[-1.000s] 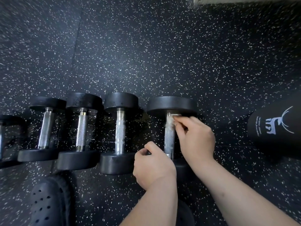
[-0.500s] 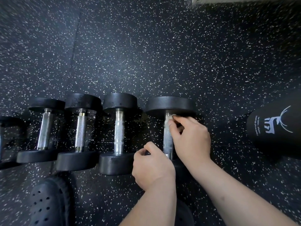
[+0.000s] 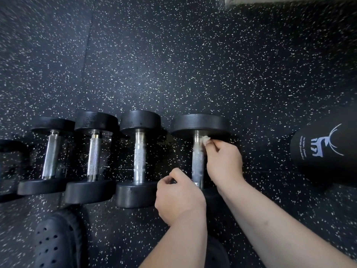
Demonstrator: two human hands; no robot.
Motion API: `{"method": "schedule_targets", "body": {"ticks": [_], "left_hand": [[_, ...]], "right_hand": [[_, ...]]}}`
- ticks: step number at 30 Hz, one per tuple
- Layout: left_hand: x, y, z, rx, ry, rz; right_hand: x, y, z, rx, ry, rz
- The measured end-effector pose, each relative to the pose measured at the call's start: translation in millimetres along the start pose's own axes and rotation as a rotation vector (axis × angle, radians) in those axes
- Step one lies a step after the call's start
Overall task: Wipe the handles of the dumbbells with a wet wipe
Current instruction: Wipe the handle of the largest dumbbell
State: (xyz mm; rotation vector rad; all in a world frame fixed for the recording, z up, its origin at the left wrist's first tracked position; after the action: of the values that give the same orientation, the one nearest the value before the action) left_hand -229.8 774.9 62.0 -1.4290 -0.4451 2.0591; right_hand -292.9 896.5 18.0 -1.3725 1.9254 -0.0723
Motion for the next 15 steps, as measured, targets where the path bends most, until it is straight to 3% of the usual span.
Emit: {"method": "schedule_targets", "body": {"ticks": [5,10,15], "left_hand": [[0,-1,0,-0.001,-0.004,-0.008],[-1,-1,0,0.004,0.003,-0.011],[0,-2,1,-0.013,0.002,-0.024]], "right_hand": [[-3,-3,-5,0.018,0.156,0.065],[14,3,8,0.329,0.521,0.001],[14,-1,7,0.248,0.368,-0.021]]}}
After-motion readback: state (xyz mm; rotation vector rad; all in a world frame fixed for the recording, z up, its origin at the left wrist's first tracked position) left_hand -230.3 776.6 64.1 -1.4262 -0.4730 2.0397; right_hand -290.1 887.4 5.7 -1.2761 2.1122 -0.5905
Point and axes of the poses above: each hand's wrist, its own y-axis towards the middle knuckle, its own x-axis out of the palm, z = x × y, the point moved 3 cm from there along y, towards the middle knuckle, and after that the axes turned 2 degrees about y, right-handed, at the moved point
